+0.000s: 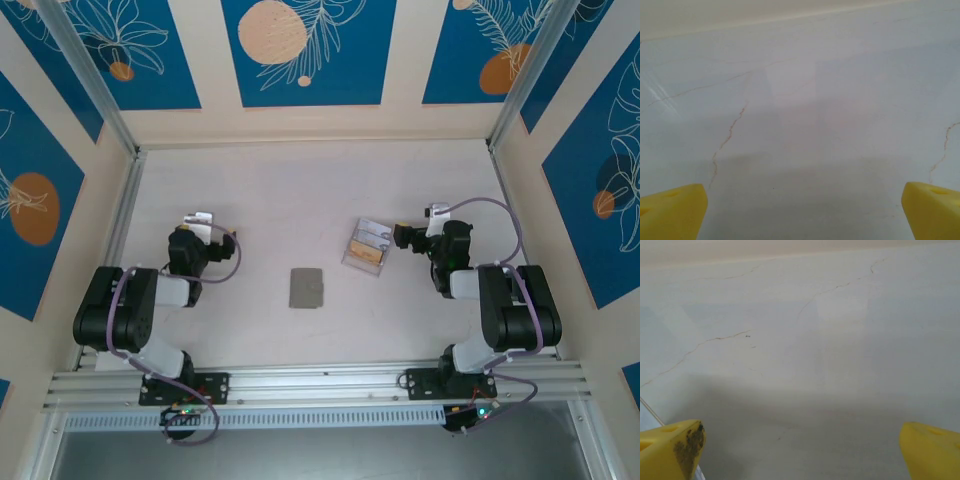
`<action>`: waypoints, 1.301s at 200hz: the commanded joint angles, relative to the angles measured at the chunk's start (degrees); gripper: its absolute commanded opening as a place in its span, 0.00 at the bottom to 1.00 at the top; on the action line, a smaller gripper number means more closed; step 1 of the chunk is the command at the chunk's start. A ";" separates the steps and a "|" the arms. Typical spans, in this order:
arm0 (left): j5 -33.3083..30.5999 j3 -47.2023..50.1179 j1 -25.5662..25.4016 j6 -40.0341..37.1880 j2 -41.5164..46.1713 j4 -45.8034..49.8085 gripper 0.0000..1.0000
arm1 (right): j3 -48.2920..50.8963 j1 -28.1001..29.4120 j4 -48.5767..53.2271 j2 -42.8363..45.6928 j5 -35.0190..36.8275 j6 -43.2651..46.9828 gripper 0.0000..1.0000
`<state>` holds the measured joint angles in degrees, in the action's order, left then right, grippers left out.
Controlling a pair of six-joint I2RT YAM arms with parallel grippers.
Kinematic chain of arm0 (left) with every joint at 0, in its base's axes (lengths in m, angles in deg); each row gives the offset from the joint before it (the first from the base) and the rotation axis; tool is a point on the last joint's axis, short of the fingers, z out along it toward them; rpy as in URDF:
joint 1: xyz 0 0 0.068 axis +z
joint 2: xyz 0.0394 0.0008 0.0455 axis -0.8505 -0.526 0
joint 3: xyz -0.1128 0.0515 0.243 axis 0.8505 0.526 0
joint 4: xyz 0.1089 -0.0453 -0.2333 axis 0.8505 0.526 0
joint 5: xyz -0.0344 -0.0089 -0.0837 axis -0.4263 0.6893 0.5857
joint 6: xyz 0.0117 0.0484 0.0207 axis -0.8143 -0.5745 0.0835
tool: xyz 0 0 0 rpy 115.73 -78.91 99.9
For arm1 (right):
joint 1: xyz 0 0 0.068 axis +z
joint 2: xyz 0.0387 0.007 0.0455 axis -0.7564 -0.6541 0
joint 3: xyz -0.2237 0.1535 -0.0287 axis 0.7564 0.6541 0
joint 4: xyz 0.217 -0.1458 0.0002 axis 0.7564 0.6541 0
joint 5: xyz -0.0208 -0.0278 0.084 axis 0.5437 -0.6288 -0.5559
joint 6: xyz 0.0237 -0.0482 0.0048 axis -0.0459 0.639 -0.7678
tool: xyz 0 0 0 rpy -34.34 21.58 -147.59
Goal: Put the credit cards into the card holder
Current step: Open the button on the card holder.
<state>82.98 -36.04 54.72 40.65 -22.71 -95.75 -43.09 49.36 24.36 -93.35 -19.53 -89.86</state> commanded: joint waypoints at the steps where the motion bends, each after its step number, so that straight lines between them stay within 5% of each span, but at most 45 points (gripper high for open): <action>1: 0.31 -0.72 -0.01 0.08 0.68 0.22 1.00 | -0.67 0.49 -0.58 -0.07 1.10 0.42 0.99; 214: -1.76 -0.81 -0.15 0.56 1.38 0.74 1.00 | -0.94 -0.97 -0.14 0.47 0.86 -1.66 0.99; 239: -9.82 -6.33 -4.00 -1.58 8.06 16.32 1.00 | -6.57 -0.31 19.28 10.59 14.51 -7.90 0.99; 260: -15.74 -15.68 -6.22 0.07 11.66 36.45 1.00 | -14.20 -3.37 36.59 14.84 15.18 -20.88 0.99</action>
<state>75.49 -41.99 51.07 40.39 -15.80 -79.62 -48.45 48.64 41.95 -84.33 -10.42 -96.96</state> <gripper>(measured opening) 0.998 0.993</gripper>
